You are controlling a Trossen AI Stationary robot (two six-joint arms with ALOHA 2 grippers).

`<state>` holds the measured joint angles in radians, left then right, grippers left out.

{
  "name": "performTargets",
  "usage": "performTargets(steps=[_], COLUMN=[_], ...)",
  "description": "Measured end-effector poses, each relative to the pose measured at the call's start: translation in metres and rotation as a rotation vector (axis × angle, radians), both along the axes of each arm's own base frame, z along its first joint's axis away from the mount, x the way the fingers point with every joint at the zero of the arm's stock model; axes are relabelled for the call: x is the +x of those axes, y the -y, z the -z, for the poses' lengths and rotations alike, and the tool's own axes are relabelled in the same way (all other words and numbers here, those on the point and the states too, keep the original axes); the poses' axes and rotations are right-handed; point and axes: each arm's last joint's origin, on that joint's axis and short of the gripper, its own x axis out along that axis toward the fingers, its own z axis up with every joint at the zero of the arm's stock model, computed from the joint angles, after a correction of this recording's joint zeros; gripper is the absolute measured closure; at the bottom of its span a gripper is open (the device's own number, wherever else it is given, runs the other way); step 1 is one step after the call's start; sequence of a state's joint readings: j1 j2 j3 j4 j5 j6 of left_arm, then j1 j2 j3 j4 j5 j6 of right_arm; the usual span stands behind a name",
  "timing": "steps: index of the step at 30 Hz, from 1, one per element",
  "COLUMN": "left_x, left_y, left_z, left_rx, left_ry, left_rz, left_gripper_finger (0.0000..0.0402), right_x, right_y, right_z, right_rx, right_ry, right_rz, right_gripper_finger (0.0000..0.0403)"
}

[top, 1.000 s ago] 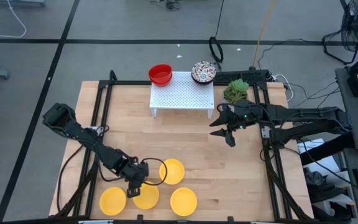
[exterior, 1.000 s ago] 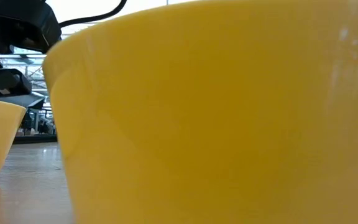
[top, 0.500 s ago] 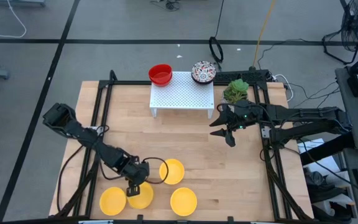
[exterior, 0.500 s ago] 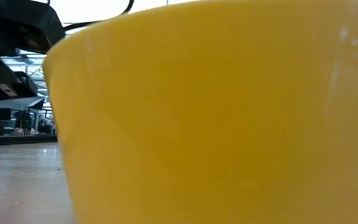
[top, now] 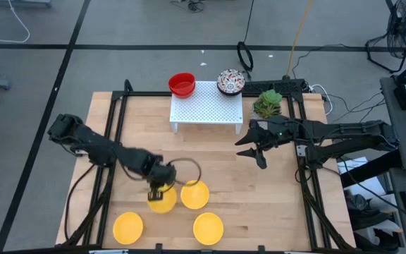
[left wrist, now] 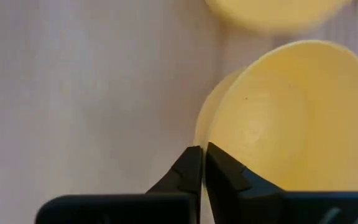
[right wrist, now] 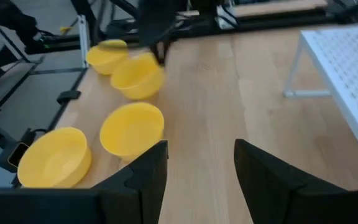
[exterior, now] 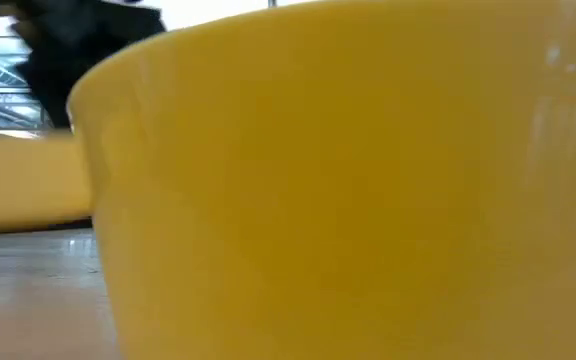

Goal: Pick & Place Mini bowls
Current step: Put the yellow bowl on the shelf

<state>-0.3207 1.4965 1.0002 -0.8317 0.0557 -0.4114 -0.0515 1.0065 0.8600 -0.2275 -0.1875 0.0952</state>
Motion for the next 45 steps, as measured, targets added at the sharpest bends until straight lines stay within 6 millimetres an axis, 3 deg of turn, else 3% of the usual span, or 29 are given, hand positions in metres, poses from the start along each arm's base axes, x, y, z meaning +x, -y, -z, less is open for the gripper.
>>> performTargets(steps=[4,8,15,19,25,31,37,45], left_x=[0.015,0.03,0.055,0.069,0.092,0.099,0.1,0.099], left_y=[-0.031,-0.072,-0.146,-0.188,-0.236,-0.257,-0.262,-0.264], left_z=[-0.041,-0.08,-0.125,-0.136,-0.128,-0.12,-0.119,-0.121], left_rx=[0.051,0.176,0.269,0.274,0.249,0.247,0.252,0.293], left_ry=[0.141,0.284,0.406,0.429,0.386,0.321,0.331,0.338], left_rz=[-0.027,-0.195,-0.363,-0.451,-0.533,-0.575,-0.589,-0.603], left_gripper_finger=[0.0395,0.0381,0.0395,0.0389,0.0388,0.0389,0.036,0.0355], right_x=[0.001,0.002,0.002,0.001,0.001,0.0,0.0,-0.001], right_y=[-0.003,-0.004,-0.005,-0.006,-0.008,-0.012,-0.016,-0.019], right_z=[-0.003,-0.003,-0.003,-0.003,-0.002,0.0,0.0,0.0], right_rx=[-0.01,-0.011,-0.006,-0.006,-0.005,-0.017,-0.03,-0.029], right_ry=[0.036,0.037,0.037,0.033,0.028,0.007,0.011,0.001], right_rz=[-0.018,-0.02,-0.021,-0.025,-0.034,-0.061,-0.086,-0.098], right_gripper_finger=[0.0232,0.0232,0.0232,0.0232,0.0232,0.0232,0.0232,0.0232])
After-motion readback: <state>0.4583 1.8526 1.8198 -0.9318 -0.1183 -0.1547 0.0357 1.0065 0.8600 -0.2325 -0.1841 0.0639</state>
